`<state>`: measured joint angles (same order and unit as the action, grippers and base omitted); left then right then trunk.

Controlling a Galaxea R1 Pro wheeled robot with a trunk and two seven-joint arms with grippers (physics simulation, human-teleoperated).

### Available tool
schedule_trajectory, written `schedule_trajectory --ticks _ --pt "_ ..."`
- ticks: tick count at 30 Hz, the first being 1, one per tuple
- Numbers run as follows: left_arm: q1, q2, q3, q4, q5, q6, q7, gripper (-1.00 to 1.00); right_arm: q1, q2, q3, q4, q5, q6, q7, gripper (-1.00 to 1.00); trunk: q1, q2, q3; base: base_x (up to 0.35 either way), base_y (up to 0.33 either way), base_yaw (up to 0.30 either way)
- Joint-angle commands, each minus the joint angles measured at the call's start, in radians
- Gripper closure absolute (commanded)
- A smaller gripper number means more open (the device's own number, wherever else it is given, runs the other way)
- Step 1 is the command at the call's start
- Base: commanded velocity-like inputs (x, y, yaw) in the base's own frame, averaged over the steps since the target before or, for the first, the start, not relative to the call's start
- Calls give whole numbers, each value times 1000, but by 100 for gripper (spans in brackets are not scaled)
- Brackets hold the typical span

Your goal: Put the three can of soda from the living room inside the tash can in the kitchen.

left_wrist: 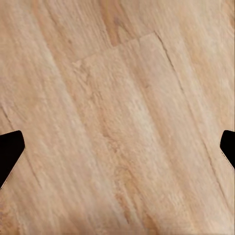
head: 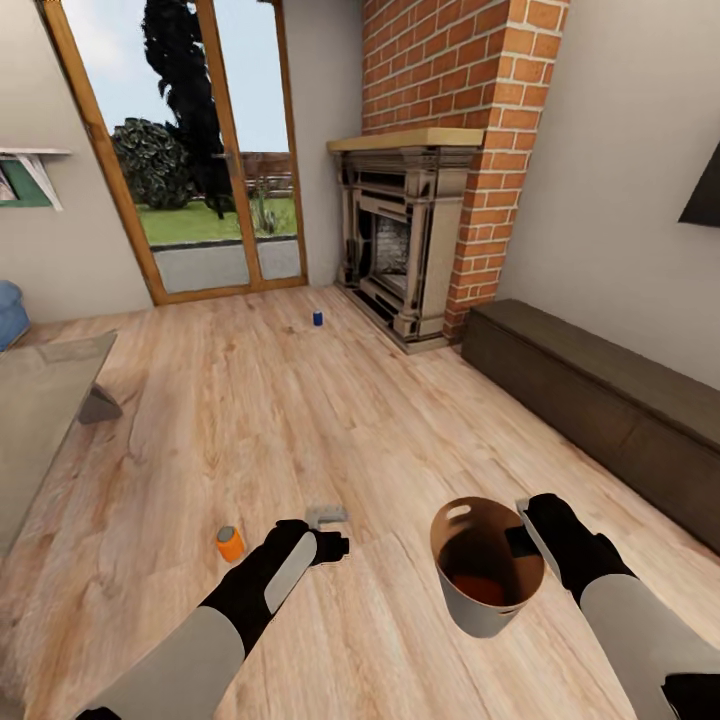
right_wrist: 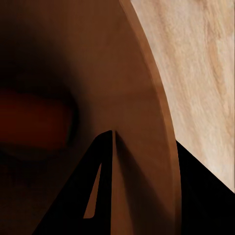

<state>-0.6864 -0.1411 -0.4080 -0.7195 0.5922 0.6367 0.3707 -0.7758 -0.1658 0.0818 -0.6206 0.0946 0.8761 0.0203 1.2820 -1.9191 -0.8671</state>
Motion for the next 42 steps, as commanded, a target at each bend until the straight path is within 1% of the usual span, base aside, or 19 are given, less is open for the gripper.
schedule_trajectory --ticks 1,13,18,21,24,33,42 --pt "0 0 0 0 1 0 0 -100 0 0 -1 0 -9 0 5 100 0 0 0 338 -78 257" --pt "0 0 0 0 1 -1 -1 -100 0 0 -1 -1 -8 0 4 100 0 0 0 344 -16 257" --pt "0 0 0 0 1 0 -1 -100 0 0 -1 -1 -9 0 -28 100 0 0 0 346 -1 257" --pt "0 0 0 0 1 -1 -1 -100 0 10 -1 -1 -9 0 -45 100 0 0 1 346 0 244" --pt "0 0 0 1 1 -1 -1 -100 0 15 -2 -2 -9 -1 -50 100 0 0 4 346 0 190" --pt "0 0 0 0 1 -1 -1 -100 0 18 -2 -15 -10 -1 -54 100 0 0 16 345 -8 124" --pt "0 0 0 0 0 0 -1 -100 0 20 -2 -16 -12 0 -53 100 0 0 18 346 -52 22"
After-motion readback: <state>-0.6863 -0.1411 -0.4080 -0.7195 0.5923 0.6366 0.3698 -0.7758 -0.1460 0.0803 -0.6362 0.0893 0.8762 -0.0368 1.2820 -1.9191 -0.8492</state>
